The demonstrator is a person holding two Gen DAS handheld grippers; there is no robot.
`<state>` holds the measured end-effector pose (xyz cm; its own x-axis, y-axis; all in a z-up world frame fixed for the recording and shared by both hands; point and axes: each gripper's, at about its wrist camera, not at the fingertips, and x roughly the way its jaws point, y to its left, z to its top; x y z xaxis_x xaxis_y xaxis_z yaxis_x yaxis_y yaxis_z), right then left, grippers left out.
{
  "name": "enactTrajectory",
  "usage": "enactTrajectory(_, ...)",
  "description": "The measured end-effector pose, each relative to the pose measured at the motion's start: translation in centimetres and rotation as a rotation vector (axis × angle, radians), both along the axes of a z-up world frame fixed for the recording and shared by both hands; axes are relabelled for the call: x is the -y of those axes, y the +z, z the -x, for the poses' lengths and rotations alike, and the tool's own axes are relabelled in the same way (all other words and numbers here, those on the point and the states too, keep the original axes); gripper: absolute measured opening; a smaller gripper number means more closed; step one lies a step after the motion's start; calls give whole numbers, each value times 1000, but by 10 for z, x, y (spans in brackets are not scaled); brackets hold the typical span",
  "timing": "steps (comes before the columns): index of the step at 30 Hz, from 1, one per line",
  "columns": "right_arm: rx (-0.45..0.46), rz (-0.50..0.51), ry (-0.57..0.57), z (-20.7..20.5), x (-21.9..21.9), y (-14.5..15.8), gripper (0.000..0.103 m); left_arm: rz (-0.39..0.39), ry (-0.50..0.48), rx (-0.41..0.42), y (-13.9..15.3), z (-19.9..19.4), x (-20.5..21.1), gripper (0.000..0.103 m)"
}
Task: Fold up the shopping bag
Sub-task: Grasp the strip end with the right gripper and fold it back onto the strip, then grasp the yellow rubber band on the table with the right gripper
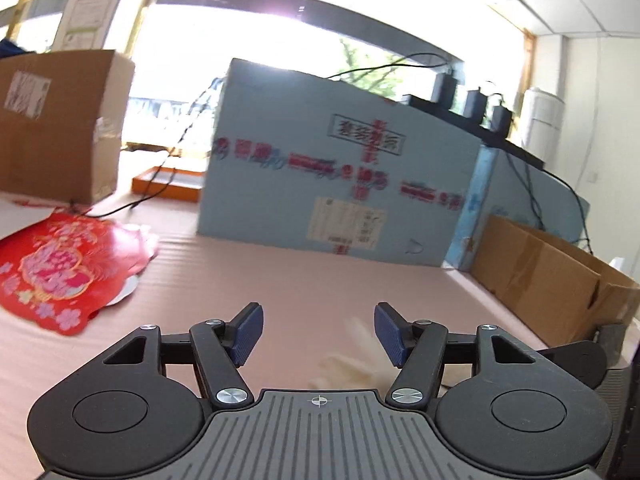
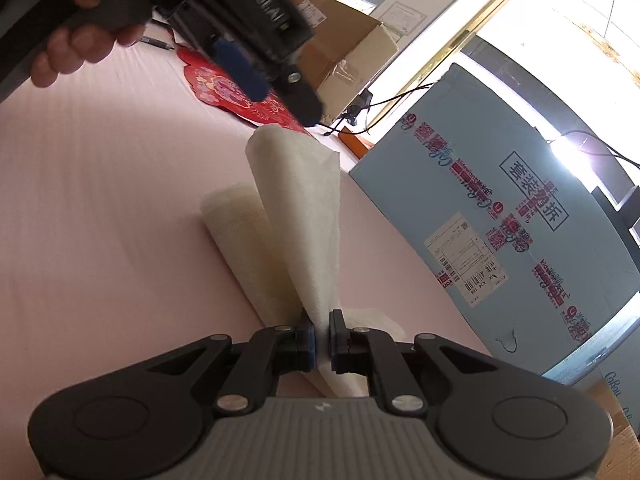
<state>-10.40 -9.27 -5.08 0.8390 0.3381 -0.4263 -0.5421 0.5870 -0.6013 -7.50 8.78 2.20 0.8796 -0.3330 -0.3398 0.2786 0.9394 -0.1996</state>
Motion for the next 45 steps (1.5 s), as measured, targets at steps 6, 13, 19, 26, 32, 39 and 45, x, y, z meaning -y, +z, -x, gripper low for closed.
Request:
enactTrajectory(6,-55,-76,-29,-2,11,9,25,-299,-74,-151,-36,-34,47,64)
enactTrajectory(13,-331,-425,-1,-10,78,41,58,-193,-97,-222,-44,-46,28,65)
enactTrajectory(19,-510,-707,-216,-60,122,44,59,-153,-108,-241,-48,-49,23,65)
enactTrajectory(26,-626,-758,-227,-90,108,28,31,-99,-120,-240,-48,-51,17,64)
enactTrajectory(32,-876,-927,-254,-88,159,23,14,-146,-226,-89,-22,-30,36,64)
enactTrajectory(39,-941,-926,-256,-93,181,22,14,-382,-523,-12,-8,-24,97,64)
enactTrajectory(45,-861,-850,-242,-84,179,31,29,-468,-546,-86,-37,-32,105,61)
